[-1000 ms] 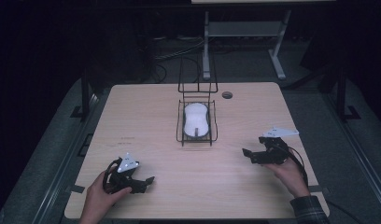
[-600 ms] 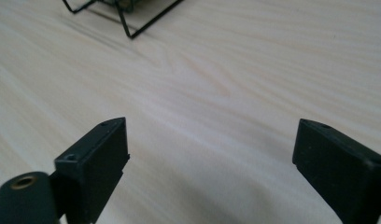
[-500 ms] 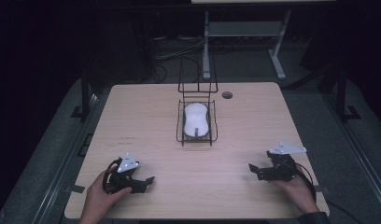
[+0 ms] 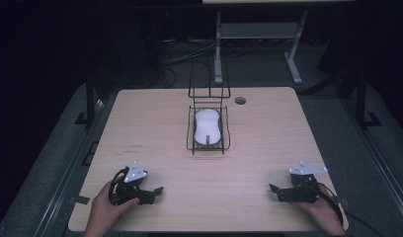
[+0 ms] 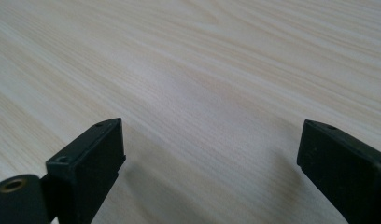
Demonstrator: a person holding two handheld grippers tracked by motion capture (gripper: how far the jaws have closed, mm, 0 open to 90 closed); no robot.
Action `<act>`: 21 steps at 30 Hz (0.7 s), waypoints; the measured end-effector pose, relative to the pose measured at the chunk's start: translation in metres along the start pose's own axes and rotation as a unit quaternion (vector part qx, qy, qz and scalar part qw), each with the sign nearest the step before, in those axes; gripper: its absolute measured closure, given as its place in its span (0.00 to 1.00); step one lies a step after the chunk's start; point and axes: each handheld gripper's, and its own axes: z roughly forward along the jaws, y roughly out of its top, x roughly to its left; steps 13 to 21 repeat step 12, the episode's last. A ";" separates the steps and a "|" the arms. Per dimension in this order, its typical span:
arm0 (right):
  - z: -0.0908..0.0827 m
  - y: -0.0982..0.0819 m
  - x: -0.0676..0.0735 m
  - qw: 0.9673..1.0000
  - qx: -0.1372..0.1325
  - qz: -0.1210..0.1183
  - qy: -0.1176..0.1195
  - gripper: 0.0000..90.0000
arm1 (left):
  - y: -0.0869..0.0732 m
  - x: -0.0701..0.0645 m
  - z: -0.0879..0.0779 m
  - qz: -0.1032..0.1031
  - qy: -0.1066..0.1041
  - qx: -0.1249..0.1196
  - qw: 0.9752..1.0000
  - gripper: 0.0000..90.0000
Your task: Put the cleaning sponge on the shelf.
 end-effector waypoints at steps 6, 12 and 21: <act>0.003 -0.002 0.003 1.000 0.008 -0.006 0.007 0.03 | 0.000 0.000 0.000 0.000 0.000 0.000 1.000 0.14; 0.003 -0.002 0.002 1.000 0.008 -0.005 0.007 0.03 | 0.000 0.000 0.000 0.000 0.000 0.001 1.000 0.14; 0.003 -0.002 0.002 1.000 0.008 -0.005 0.007 0.03 | 0.000 0.000 0.000 0.000 0.000 0.001 1.000 0.14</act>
